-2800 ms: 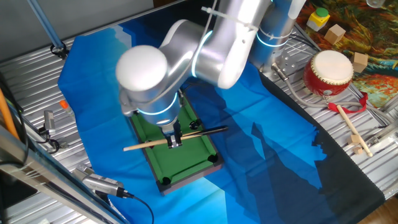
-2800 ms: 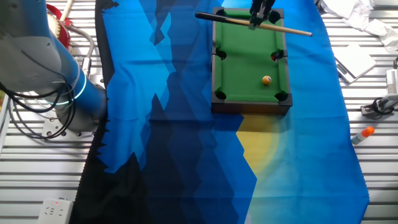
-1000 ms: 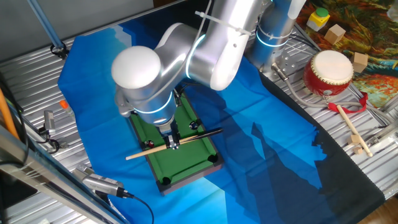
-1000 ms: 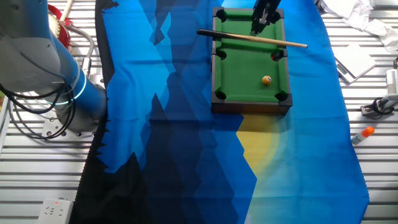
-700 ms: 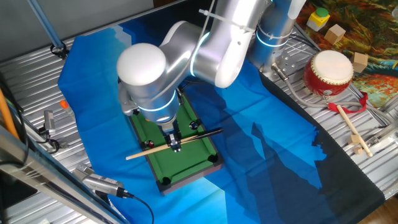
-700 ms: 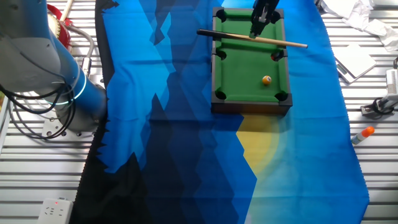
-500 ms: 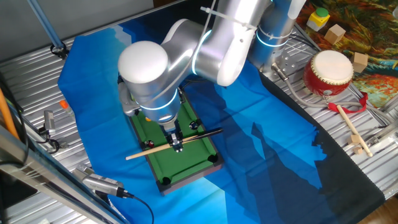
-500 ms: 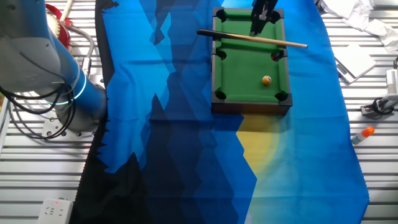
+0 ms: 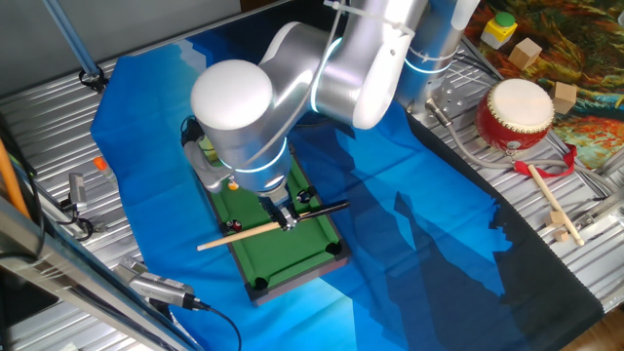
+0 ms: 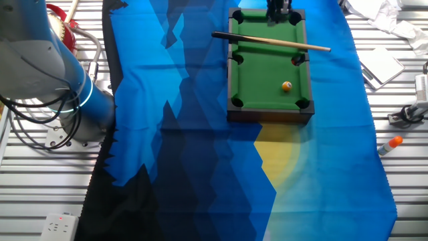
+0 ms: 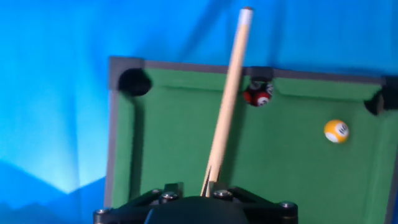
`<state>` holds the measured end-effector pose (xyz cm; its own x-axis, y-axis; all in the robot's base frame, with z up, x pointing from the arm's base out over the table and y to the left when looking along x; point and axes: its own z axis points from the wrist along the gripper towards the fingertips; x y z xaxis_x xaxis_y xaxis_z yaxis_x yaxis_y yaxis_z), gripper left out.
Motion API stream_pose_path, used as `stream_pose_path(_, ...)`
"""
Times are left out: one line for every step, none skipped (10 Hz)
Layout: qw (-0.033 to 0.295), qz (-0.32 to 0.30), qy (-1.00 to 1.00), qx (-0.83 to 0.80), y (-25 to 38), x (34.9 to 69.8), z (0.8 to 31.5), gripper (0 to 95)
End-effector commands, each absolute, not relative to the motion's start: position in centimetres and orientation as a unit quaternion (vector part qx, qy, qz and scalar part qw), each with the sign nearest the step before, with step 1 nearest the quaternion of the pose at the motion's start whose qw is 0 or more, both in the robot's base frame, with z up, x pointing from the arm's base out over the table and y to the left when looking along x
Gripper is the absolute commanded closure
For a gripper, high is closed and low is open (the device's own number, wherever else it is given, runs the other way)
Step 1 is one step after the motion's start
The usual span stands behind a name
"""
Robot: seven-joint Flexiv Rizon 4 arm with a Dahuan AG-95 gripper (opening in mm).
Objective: Hit the pool ball
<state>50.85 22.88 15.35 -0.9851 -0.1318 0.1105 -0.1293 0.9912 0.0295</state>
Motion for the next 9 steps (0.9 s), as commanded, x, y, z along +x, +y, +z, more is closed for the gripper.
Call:
stream_pose_path(0.058, -0.011, -0.994, 0.093, 23.2, 50.4, 15.8, 95.0)
stream_pose_path(0.059, -0.012, -0.992, 0.110, 23.2, 50.4, 15.7, 95.0)
stream_pose_path(0.060, -0.011, -0.990, 0.124, 23.3, 50.3, 15.7, 95.0)
stream_pose_path(0.060, -0.010, -0.989, 0.132, 23.3, 50.1, 15.6, 95.0)
stream_pose_path(0.061, -0.008, -0.987, 0.148, 23.4, 49.7, 15.4, 95.0)
stream_pose_path(0.061, -0.006, -0.986, 0.156, 23.5, 49.4, 15.2, 95.0)
stream_pose_path(0.062, -0.002, -0.984, 0.169, 23.6, 49.0, 15.0, 95.0)
stream_pose_path(0.062, 0.000, -0.981, 0.181, 23.6, 48.9, 14.9, 95.0)
stream_pose_path(0.063, 0.000, -0.980, 0.191, 23.6, 48.9, 14.9, 76.0)
